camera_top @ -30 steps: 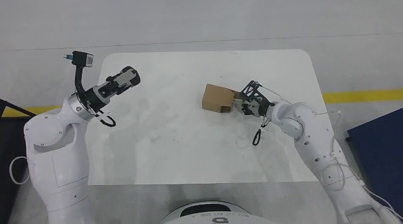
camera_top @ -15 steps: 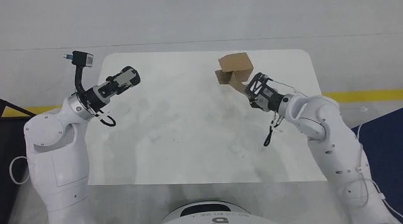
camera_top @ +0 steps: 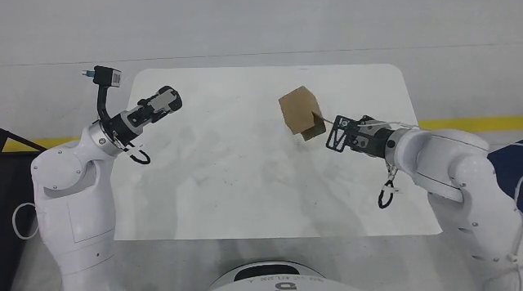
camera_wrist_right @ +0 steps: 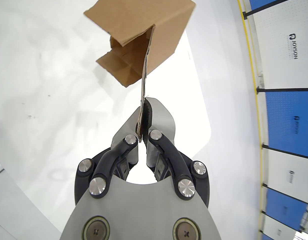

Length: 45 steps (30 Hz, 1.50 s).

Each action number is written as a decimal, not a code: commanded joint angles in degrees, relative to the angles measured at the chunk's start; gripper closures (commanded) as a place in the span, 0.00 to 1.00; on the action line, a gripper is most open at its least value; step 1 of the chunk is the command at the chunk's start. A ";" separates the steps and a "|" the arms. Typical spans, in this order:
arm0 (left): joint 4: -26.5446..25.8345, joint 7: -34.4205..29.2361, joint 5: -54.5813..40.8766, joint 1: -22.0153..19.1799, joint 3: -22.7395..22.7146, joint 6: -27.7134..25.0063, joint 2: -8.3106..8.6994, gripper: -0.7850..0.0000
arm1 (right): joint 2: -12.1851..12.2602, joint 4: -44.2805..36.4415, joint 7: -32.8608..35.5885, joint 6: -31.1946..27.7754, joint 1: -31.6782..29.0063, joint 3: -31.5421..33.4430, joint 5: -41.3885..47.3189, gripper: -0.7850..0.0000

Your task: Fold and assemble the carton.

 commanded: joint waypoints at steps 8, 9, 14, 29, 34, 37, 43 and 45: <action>0.00 0.00 0.00 0.00 0.00 0.00 0.00 0.00 | -0.12 0.46 -0.42 1.23 -0.05 0.05 -0.22 1.00; 0.00 0.00 0.00 0.00 0.00 0.00 0.00 0.00 | -0.19 0.50 -0.57 3.01 0.03 -0.60 -2.21 1.00; 0.00 0.00 0.00 0.00 0.00 0.00 0.00 0.00 | -0.20 3.09 0.93 0.93 5.87 -9.35 -8.70 1.00; -2.86 -6.67 7.15 -0.49 4.33 -5.45 0.87 0.00 | 9.11 16.80 1.37 1.35 33.23 -34.37 15.10 1.00; -4.31 -12.37 12.51 -4.15 13.00 -7.30 2.39 0.00 | 11.26 17.85 8.08 8.07 41.12 -40.00 30.78 1.00; -3.95 -12.86 14.44 -6.27 18.72 -6.82 3.95 0.00 | 12.06 18.08 9.25 9.25 44.22 -43.12 36.26 1.00; 1.17 -10.52 18.22 -10.78 26.94 -9.15 6.94 0.00 | 13.54 18.05 9.78 9.78 47.22 -47.10 40.64 1.00; 3.79 -9.20 20.45 -11.95 29.13 -10.47 7.88 0.00 | 14.02 18.21 9.90 9.90 47.52 -47.93 41.42 1.00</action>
